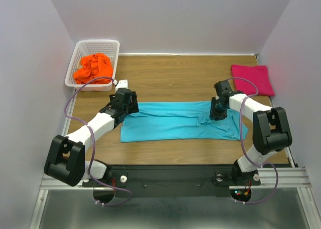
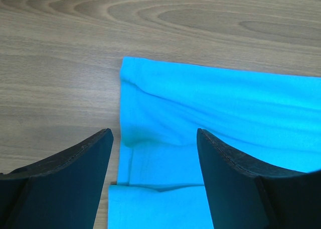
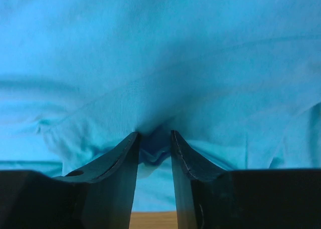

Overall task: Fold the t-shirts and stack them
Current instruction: Fold the tshirt

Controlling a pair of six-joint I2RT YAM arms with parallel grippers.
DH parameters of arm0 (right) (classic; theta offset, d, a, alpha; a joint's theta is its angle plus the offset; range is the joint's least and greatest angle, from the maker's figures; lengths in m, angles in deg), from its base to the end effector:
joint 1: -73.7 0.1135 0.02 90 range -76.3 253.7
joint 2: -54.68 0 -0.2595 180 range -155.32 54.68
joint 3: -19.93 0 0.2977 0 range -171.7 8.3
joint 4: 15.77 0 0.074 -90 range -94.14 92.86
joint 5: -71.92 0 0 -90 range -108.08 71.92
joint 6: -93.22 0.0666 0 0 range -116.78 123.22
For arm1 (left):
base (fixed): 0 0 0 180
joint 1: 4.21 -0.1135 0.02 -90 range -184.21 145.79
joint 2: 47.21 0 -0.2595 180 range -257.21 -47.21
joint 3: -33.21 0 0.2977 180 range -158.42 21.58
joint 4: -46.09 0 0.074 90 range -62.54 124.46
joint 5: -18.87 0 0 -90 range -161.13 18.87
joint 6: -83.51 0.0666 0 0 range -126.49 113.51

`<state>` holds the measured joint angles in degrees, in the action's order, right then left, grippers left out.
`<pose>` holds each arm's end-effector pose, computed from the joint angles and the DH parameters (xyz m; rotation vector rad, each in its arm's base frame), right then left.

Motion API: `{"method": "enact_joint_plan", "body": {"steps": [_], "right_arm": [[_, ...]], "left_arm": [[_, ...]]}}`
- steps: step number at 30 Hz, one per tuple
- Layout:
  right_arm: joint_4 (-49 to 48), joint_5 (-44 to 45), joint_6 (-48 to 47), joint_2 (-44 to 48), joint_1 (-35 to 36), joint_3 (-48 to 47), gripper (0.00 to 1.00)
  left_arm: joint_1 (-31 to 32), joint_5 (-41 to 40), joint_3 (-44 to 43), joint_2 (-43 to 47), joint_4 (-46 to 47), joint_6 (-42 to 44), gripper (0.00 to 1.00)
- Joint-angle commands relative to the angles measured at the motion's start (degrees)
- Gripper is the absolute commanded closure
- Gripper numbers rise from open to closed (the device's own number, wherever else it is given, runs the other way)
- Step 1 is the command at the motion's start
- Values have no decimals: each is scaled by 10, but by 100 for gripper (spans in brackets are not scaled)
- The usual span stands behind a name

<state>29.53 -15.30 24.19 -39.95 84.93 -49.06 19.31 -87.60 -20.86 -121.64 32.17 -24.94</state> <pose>0.3490 0.0660 0.1105 0.2498 2.7969 0.0653 0.3224 -0.1197 0.1823 -0.0688 2.1425 -0.1158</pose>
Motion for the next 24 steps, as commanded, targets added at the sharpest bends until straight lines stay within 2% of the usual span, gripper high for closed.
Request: {"method": "enact_joint_plan", "body": {"steps": [1,8,24], "right_arm": [[10,-48,10,52,-3,16,64],[48,-69,10,86,-3,25,64],[60,-133,40,88,-1,66,64]], "left_arm": [[0,1,1,15,20,7,20],[0,7,-1,4,20,7,20],[0,14,-5,-8,20,5,20]]}}
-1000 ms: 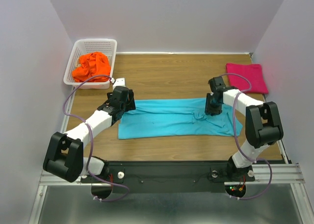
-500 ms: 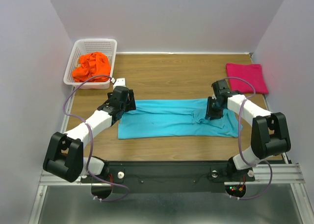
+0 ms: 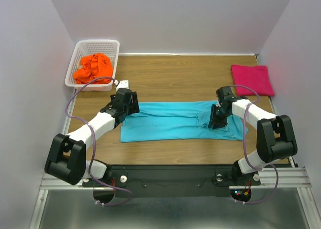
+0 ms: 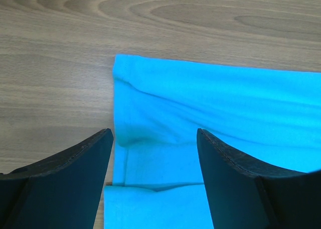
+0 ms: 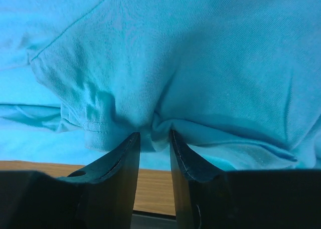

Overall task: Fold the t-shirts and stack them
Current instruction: Fold the tshirt

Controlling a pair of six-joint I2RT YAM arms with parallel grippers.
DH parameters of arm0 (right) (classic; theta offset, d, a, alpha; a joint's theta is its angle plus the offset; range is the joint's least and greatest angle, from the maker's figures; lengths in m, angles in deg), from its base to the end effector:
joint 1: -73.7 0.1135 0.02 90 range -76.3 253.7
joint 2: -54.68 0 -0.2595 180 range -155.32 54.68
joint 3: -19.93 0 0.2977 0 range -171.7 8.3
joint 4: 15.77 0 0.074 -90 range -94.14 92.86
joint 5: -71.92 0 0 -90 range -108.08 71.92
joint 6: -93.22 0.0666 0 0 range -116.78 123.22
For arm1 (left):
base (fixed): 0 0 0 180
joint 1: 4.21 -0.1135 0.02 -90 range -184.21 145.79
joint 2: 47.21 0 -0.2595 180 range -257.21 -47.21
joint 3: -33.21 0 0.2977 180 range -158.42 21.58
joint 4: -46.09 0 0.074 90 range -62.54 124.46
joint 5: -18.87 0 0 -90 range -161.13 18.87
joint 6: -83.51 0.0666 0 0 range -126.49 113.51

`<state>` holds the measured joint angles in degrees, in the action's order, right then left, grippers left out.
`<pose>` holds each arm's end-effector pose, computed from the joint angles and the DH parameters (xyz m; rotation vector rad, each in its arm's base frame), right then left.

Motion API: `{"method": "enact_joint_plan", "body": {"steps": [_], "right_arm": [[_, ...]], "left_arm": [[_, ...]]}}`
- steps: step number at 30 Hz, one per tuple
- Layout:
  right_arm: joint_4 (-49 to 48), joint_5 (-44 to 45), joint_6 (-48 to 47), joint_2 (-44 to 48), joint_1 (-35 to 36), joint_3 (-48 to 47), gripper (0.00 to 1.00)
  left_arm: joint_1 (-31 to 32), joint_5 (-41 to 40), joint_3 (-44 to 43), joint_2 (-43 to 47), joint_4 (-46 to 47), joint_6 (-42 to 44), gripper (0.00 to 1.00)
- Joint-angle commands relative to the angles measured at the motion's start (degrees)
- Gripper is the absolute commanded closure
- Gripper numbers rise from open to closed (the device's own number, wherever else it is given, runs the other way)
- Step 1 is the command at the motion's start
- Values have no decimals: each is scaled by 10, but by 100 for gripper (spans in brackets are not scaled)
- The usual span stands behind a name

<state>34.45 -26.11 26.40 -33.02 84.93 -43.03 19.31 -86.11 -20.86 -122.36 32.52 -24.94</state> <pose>0.3084 0.0707 0.1131 0.2767 2.9033 0.3094 0.3233 -0.1219 0.1786 -0.0530 2.1549 -0.1399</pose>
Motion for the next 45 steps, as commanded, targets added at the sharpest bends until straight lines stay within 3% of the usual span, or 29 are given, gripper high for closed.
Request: {"method": "enact_joint_plan", "body": {"steps": [1,8,16,20,30,45], "right_arm": [[10,-25,22,17,0,11,64],[17,-18,27,42,5,-3,65],[80,139,11,78,3,-97,66],[76,184,6,41,-13,-105,66],[27,173,-4,-19,-16,-75,69],[48,96,31,54,-16,9,74]], "left_arm": [[0,0,-5,-2,16,5,21],[0,8,-5,-3,31,8,20],[0,11,-5,-3,32,9,20],[0,11,-5,0,33,10,20],[0,7,-1,11,33,11,20],[0,14,-3,12,33,11,20]]}}
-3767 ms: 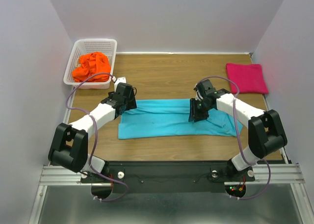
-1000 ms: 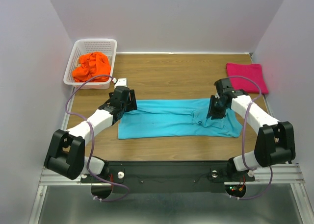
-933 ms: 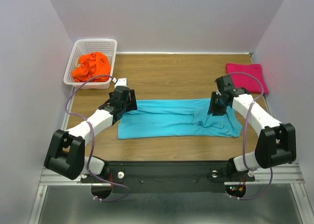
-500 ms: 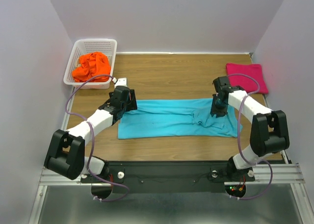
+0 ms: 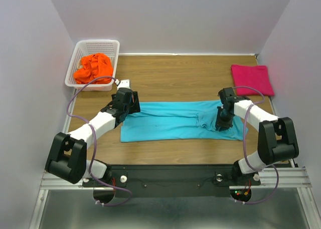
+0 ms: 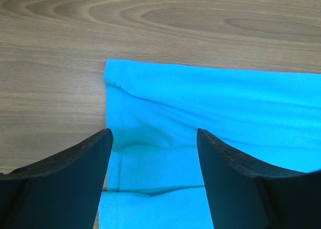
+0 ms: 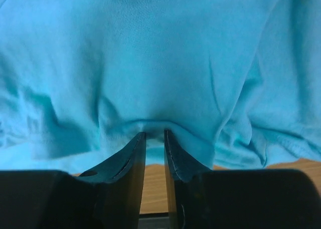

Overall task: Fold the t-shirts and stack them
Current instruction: Fold the tshirt

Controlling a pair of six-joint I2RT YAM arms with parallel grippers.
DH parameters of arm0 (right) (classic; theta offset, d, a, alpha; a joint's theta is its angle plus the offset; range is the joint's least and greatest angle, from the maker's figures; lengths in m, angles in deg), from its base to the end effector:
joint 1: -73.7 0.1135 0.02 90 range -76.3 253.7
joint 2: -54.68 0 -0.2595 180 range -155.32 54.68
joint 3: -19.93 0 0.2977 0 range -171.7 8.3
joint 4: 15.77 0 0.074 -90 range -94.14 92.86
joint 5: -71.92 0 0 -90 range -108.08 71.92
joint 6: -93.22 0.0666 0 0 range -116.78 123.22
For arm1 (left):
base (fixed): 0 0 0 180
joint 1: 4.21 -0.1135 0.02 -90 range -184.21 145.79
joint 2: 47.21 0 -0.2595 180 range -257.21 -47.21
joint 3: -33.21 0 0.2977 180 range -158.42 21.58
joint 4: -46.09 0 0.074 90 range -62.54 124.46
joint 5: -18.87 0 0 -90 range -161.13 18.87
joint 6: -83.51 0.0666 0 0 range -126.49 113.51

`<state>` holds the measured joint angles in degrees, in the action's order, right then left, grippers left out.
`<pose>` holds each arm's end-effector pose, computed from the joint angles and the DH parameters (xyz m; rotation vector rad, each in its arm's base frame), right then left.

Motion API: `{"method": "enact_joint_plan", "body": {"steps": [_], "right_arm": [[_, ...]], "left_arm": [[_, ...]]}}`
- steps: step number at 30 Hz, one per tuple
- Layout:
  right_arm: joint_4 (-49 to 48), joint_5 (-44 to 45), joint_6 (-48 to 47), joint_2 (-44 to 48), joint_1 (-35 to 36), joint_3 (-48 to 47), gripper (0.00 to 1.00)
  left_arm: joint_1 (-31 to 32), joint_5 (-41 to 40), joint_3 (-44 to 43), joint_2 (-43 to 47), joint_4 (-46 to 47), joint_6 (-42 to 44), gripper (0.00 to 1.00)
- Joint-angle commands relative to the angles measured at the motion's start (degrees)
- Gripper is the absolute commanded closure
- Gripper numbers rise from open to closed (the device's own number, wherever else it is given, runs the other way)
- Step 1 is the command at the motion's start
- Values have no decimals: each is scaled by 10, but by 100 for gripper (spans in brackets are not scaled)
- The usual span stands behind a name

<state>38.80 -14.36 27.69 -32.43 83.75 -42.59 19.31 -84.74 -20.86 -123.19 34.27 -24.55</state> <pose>0.3001 0.0488 0.1108 0.3782 2.9174 -0.0084 0.3260 -0.1248 0.1771 -0.0345 2.1452 -0.1675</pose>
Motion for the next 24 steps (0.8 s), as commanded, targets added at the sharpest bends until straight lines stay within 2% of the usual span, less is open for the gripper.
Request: {"method": "enact_joint_plan", "body": {"steps": [1,11,17,21,24], "right_arm": [[7,-25,19,55,-5,6,74],[7,-34,50,87,-4,37,77],[11,64,58,112,-6,-22,75],[5,134,59,63,-13,-47,70],[-20,136,48,33,-16,-47,70]], "left_arm": [[0,2,-4,19,16,7,20],[0,5,-3,16,16,7,20],[0,6,-4,17,16,7,20],[0,4,-2,22,16,7,20],[0,3,-1,27,16,7,20]]}}
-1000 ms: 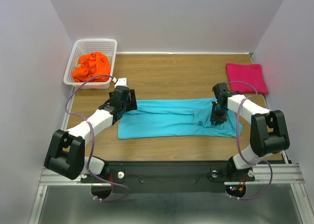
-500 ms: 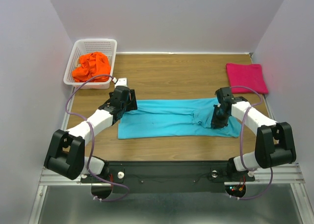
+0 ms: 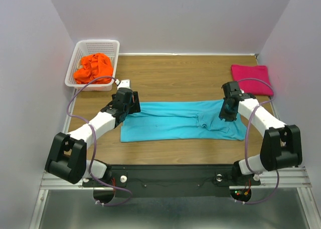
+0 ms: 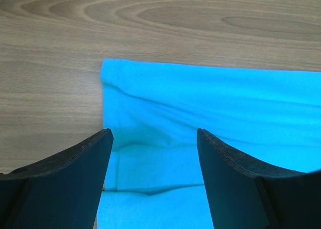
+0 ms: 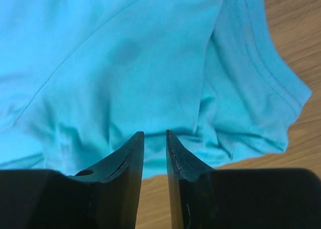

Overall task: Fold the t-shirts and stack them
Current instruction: Fold the tshirt

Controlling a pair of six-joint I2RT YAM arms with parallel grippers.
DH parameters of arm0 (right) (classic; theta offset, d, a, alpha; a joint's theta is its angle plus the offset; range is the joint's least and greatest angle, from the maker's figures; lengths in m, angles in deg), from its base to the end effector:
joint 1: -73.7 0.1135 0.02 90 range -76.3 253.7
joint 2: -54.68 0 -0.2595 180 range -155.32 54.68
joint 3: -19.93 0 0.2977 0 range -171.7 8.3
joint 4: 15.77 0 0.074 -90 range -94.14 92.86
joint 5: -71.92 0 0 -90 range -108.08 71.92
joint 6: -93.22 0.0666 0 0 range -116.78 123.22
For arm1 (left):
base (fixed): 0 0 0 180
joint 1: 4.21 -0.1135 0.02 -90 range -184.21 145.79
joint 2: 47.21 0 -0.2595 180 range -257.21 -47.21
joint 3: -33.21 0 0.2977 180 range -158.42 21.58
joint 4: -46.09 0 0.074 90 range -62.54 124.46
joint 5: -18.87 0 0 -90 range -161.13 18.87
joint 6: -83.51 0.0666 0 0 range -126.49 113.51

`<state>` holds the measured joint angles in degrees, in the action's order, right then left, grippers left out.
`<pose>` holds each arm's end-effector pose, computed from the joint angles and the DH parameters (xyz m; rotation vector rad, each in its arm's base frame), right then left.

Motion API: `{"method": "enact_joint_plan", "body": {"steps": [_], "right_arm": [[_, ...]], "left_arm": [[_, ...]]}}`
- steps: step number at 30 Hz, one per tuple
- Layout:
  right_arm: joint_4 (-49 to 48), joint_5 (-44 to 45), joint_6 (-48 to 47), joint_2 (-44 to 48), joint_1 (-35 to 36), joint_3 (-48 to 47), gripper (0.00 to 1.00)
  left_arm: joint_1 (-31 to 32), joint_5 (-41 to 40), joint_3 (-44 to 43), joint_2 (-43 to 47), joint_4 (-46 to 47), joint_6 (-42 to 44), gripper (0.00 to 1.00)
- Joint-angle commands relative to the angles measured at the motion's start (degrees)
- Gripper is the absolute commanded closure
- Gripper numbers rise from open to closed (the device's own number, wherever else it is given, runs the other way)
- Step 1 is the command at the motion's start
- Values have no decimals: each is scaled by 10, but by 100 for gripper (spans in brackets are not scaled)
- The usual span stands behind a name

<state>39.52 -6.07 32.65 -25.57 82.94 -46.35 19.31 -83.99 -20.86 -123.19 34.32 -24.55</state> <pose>0.3124 0.0368 0.1673 0.5303 2.6787 -0.1056 0.3259 -0.1257 0.1771 -0.0271 2.1473 -0.1814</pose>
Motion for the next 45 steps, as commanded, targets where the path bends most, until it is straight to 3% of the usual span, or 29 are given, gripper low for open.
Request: {"method": "enact_joint_plan", "body": {"steps": [1,9,26,45], "right_arm": [[-33,47,-3,-50,-9,-10,70],[-57,7,-10,-84,-9,17,70],[-8,-36,36,26,-10,71,71],[-41,-74,72,25,-9,148,71]], "left_arm": [[0,-4,-1,26,15,7,20],[1,-2,-1,29,15,7,20],[0,1,-5,22,16,8,20],[0,2,-6,8,16,8,20]]}}
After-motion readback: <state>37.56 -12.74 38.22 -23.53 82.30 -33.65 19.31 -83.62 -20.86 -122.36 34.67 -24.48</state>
